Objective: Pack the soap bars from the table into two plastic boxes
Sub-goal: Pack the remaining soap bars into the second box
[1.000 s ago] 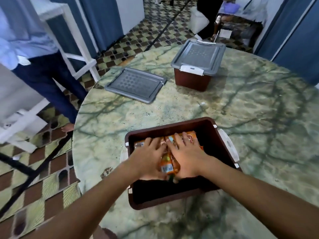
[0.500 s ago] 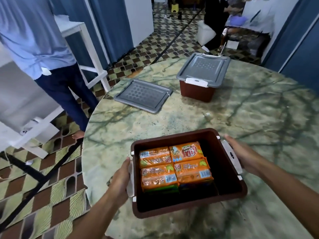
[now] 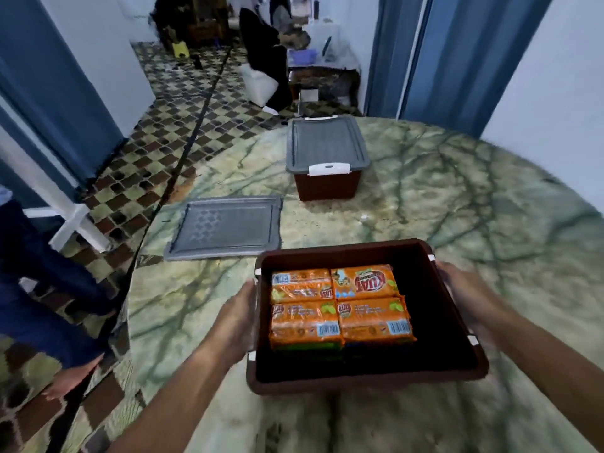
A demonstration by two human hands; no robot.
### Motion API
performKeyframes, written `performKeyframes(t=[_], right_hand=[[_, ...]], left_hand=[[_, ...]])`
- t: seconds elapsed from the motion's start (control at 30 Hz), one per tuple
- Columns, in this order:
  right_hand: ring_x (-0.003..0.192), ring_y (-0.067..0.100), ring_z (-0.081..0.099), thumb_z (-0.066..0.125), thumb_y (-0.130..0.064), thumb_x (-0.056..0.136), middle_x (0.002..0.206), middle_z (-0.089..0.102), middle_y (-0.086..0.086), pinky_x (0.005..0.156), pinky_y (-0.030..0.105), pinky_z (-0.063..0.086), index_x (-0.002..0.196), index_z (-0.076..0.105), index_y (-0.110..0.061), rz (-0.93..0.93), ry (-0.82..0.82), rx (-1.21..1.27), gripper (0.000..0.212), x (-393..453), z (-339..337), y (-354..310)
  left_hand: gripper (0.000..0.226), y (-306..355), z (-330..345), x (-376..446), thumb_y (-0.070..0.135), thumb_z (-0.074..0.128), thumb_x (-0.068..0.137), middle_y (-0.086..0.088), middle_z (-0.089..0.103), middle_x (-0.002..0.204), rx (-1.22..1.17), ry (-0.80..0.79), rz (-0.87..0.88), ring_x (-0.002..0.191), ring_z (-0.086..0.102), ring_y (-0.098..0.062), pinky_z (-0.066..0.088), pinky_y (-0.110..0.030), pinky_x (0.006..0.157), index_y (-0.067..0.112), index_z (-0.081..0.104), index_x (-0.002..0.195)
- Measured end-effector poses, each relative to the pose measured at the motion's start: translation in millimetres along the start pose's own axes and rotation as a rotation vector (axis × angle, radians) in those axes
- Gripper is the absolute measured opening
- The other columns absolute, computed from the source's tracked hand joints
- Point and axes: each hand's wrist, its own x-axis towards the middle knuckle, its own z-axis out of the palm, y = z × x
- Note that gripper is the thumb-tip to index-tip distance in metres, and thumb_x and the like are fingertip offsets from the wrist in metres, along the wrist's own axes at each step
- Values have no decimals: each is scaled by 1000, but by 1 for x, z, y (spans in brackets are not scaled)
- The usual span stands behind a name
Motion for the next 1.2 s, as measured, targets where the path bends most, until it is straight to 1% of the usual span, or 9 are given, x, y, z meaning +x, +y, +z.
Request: performKeyframes(t=[0.13, 0.3, 0.53, 0.73, 0.8, 0.9, 1.03, 1.13, 1.2], right_hand=[[99, 32, 66, 56, -77, 64, 104, 71, 10, 94, 49, 50, 105, 70, -15, 34, 111, 83, 76, -16, 14, -6], [70, 21, 68, 56, -43, 87, 75, 73, 4, 59, 26, 49, 91, 72, -11, 22, 157, 296, 36, -49, 36, -19], [70, 22, 65, 52, -38, 93, 75, 70, 5, 64, 30, 50, 88, 70, -12, -15, 166, 401, 33, -72, 50, -26], [60, 18, 68, 53, -38, 93, 65, 72, 4, 61, 26, 53, 95, 70, -4, 18, 278, 507, 38, -82, 87, -26], [69, 24, 69, 54, -39, 92, 73, 73, 9, 72, 32, 54, 96, 70, -2, 99, 392, 536, 41, -76, 106, -28], [56, 18, 64, 52, -33, 94, 62, 69, 5, 52, 21, 51, 77, 67, -7, 133, 578, 570, 34, -73, 132, -29], [80, 30, 70, 58, -51, 83, 87, 74, 13, 81, 46, 56, 76, 73, -10, 199, 784, 615, 43, -65, 155, -25], [86, 32, 71, 56, -44, 87, 90, 75, 13, 85, 52, 55, 85, 74, -10, 201, 900, 735, 39, -66, 166, -17], [93, 32, 70, 54, -47, 86, 98, 74, 13, 88, 54, 53, 96, 74, -12, 185, 916, 815, 41, -68, 175, -10]], left_hand=[[54, 50, -10, 12, 43, 28, 102, -22, 67, 113, 63, -139, 26, 99, 66, -34, 57, -39, 76, 4, 58, 124], [45, 88, -7, 29, 42, 28, 102, -14, 74, 86, 135, -252, 38, 71, 72, -24, 51, -39, 76, 13, 63, 105], [44, 104, -18, 57, 45, 44, 96, -18, 68, 110, 254, -236, 56, 89, 67, -28, 53, -39, 80, 11, 66, 114], [53, 133, -19, 110, 50, 44, 95, -20, 66, 117, 429, -312, -27, 106, 63, -34, 43, -50, 103, 10, 64, 121], [52, 148, -7, 138, 50, 42, 95, -18, 67, 114, 506, -394, -63, 104, 64, -34, 45, -49, 100, 10, 65, 119], [43, 165, 16, 173, 43, 36, 99, -14, 71, 94, 558, -502, -88, 84, 66, -28, 50, -38, 88, 12, 64, 109], [46, 177, 60, 207, 42, 26, 102, -12, 74, 82, 675, -654, -143, 68, 71, -20, 48, -37, 84, 11, 60, 105], [47, 181, 93, 220, 43, 27, 102, -7, 73, 70, 784, -726, -115, 59, 70, -17, 48, -35, 80, 12, 62, 105], [43, 180, 116, 224, 42, 36, 100, -4, 71, 63, 869, -757, -46, 52, 68, -16, 54, -28, 65, 11, 65, 94]])
